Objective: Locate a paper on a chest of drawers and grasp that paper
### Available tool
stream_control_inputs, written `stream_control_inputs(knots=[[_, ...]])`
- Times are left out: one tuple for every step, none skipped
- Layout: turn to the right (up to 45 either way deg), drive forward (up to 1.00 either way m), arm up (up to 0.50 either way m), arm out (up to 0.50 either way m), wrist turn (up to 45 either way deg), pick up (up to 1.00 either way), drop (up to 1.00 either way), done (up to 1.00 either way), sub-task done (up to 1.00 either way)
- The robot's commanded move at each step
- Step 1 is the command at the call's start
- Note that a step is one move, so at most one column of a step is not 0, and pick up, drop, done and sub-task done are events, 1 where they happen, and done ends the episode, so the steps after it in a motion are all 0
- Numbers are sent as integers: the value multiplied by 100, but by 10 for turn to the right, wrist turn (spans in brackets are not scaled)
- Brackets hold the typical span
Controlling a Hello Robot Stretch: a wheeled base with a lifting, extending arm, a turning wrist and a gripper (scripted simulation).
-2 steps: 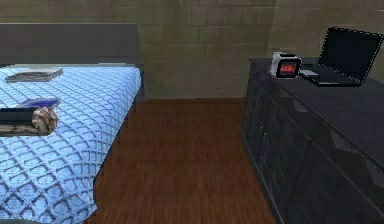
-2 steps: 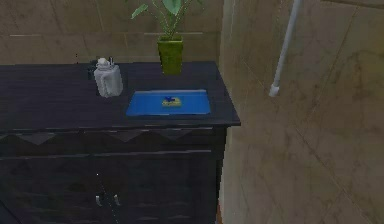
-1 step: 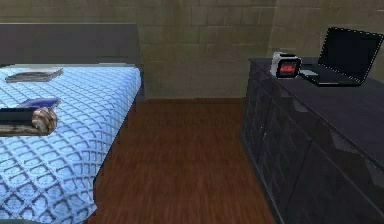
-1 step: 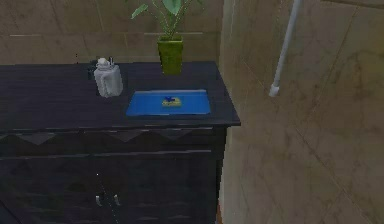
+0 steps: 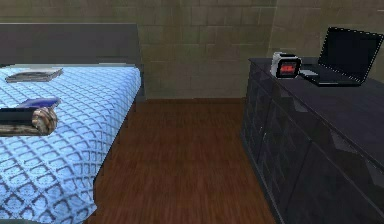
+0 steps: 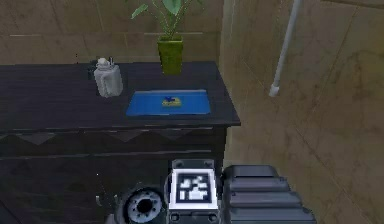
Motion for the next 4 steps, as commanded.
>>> stream_control_inputs(knots=[[0, 0, 0, 38, 0, 0, 0, 0, 0], [0, 0, 0, 0, 450, 0, 0, 0, 0], [0, 0, 0, 0, 450, 0, 0, 0, 0], [0, 0, 0, 0, 450, 0, 0, 0, 0]])
